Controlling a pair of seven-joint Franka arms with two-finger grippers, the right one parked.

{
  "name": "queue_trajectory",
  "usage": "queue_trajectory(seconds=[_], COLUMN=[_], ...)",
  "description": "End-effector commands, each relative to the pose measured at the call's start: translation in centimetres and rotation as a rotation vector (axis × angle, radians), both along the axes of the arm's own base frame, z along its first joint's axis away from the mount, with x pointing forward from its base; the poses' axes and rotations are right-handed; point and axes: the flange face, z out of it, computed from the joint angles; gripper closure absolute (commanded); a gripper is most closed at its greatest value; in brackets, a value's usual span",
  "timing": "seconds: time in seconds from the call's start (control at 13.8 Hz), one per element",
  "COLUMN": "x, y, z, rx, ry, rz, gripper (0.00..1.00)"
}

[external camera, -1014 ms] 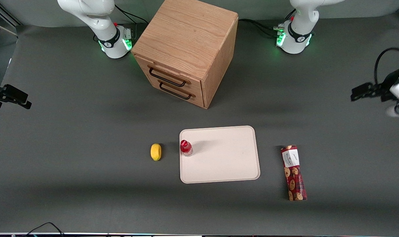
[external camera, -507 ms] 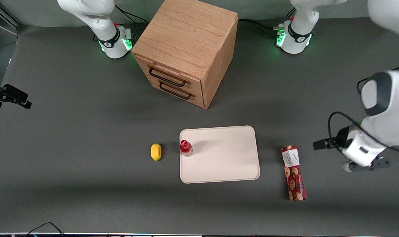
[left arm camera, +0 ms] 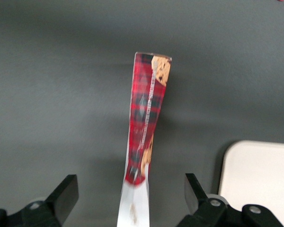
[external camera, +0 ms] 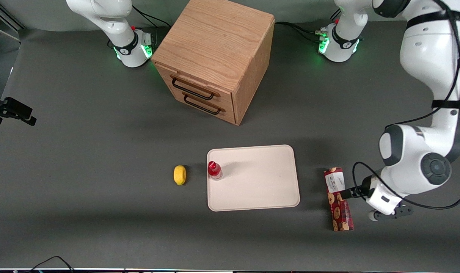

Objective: Place red cookie box on tray
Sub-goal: 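Lower the open left gripper over the box and close on it, then lift the held box and carry it over the white tray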

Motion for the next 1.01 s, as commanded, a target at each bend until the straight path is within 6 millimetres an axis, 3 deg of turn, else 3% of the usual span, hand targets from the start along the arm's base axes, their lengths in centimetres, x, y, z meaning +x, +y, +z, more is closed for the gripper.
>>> queue_trajectory(seconds=[0.0, 0.14, 0.22, 0.43, 0.51, 0.72, 0.94], x=[0.4, 0.5, 0.4, 0.3, 0.3, 0.4, 0.5], y=[-1.1, -1.8, -2.0, -1.9, -1.9, -2.0, -1.5], z=[-3.4, -5.4, -6.2, -7.1, -7.1, -6.9, -4.3], rx=[0.002, -0.003, 0.011, 0.073, 0.085, 0.089, 0.106], ry=[-0.043, -0.053, -0.054, -0.054, -0.058, -0.062, -0.049], rz=[0.014, 0.027, 0.013, -0.041, -0.052, -0.062, -0.074], gripper=[0.00, 0.00, 0.09, 0.87, 1.00, 1.00, 1.00])
